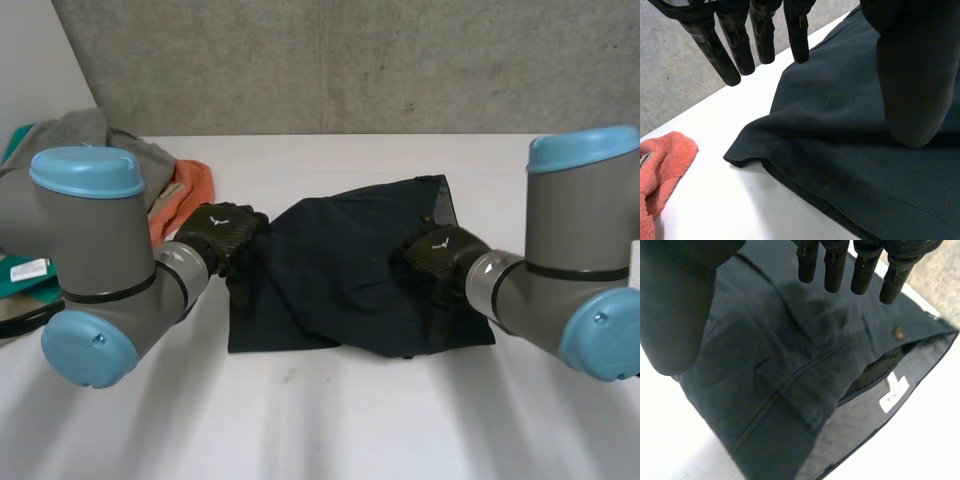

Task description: Fold the laundry.

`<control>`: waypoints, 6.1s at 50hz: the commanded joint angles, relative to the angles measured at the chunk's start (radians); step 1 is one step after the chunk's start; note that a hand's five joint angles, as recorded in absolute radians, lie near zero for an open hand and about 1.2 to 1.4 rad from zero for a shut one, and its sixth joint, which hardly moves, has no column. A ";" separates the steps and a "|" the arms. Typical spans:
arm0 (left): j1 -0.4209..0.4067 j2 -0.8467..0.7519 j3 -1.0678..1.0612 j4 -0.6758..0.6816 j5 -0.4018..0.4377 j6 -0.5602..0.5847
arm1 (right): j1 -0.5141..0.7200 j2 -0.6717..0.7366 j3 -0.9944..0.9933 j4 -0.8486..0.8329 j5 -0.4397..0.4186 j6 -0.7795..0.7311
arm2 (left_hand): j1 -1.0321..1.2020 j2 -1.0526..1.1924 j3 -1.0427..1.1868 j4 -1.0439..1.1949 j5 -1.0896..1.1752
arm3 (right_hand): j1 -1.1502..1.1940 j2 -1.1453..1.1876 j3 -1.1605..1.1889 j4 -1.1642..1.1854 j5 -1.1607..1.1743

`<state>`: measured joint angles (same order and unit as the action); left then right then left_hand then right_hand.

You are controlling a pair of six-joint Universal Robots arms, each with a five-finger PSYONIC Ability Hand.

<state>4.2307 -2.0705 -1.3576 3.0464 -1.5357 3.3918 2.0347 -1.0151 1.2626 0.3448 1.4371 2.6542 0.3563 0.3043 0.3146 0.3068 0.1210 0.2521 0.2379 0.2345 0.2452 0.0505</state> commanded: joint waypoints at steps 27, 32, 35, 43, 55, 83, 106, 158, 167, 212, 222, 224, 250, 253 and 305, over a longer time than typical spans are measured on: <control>-0.031 -0.046 0.020 -0.060 0.008 -0.091 | 0.062 -0.396 -0.060 -0.067 -0.030 0.184 | -0.014 0.038 0.028 0.036 0.047 | 1.144 1.158 1.162 1.151 1.171; -0.052 -0.092 0.070 -0.054 -0.011 -0.117 | 0.082 -0.412 -0.089 -0.006 -0.035 0.184 | -0.043 0.009 -0.001 0.006 0.018 | 1.144 1.158 1.162 1.151 1.171; -0.067 -0.123 0.110 -0.063 -0.023 -0.143 | 0.099 -0.413 -0.088 0.014 -0.029 0.178 | 0.045 0.097 0.086 0.094 0.105 | 1.144 1.158 1.162 1.151 1.171; -0.129 -0.160 0.141 -0.147 0.023 -0.223 | 0.085 -0.416 -0.071 0.014 -0.017 0.178 | 0.180 0.232 0.222 0.229 0.241 | 1.144 1.158 1.162 1.151 1.171; -0.071 -0.165 0.215 -0.158 -0.037 -0.221 | 0.032 -0.335 -0.022 -0.018 -0.018 0.081 | 1.040 1.092 1.082 1.089 1.101 | 1.144 1.158 1.162 1.151 1.171; -0.025 -0.177 1.074 0.362 -0.095 0.169 | -0.065 0.033 -0.562 -0.957 0.034 0.098 | 1.040 1.092 1.082 1.089 1.101 | 1.144 1.158 1.162 1.151 1.171; -0.011 -0.019 0.062 0.148 -0.001 0.211 | -0.085 -0.037 0.227 -0.532 0.037 -0.132 | 1.040 1.092 1.082 1.089 1.101 | 1.144 1.158 1.162 1.151 1.171; -0.026 -0.048 1.088 0.233 -0.049 0.238 | -0.053 -0.046 -0.566 -0.820 0.161 -0.028 | 1.040 1.092 1.082 1.089 1.101 | 1.144 1.158 1.162 1.151 1.171; 0.023 -0.051 1.004 0.160 -0.076 0.262 | -0.042 -0.030 -0.571 -0.609 0.169 -0.019 | 1.040 1.092 1.082 1.089 1.101 | 1.144 1.158 1.162 1.151 1.171; -0.137 0.265 -0.246 -0.424 -0.031 0.459 | -0.203 -0.298 0.302 0.355 -0.124 -0.602 | 0.494 0.545 0.535 0.543 0.554 | 1.144 1.158 1.162 1.151 1.171; -0.055 0.086 0.027 -0.117 -0.011 0.379 | -0.171 -0.234 0.330 0.132 -0.124 -0.445 | -0.182 -0.130 -0.140 -0.132 -0.121 | 1.144 1.158 1.162 1.151 1.171; -0.043 0.005 0.106 -0.078 0.003 0.370 | -0.168 -0.231 0.336 0.086 -0.121 -0.421 | -0.182 -0.130 -0.140 -0.132 -0.121 | 1.144 1.158 1.162 1.151 1.171; -0.037 -0.640 0.890 -0.258 0.137 0.477 | -0.152 -0.214 0.393 -0.076 -0.113 -0.332 | 0.151 0.203 0.192 0.200 0.211 | 1.144 1.158 1.162 1.151 1.171; -0.040 -0.664 0.926 -0.264 0.098 0.510 | -0.154 -0.217 0.397 -0.076 -0.116 -0.332 | 0.163 0.214 0.204 0.212 0.223 | 1.144 1.158 1.162 1.151 1.171; -0.034 -0.371 0.634 -0.290 -0.219 0.623 | -0.137 -0.309 0.420 -0.063 -0.127 -0.295 | -0.030 0.022 0.012 0.020 0.031 | 1.144 1.158 1.162 1.151 1.171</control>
<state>4.2078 -2.5503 -0.6901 2.7538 -1.7583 4.1077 1.8986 -1.2916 1.6799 0.2863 1.3190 2.3295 0.6991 0.7521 0.7724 0.7712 0.5842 1.1163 1.1937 1.2015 1.2009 1.0237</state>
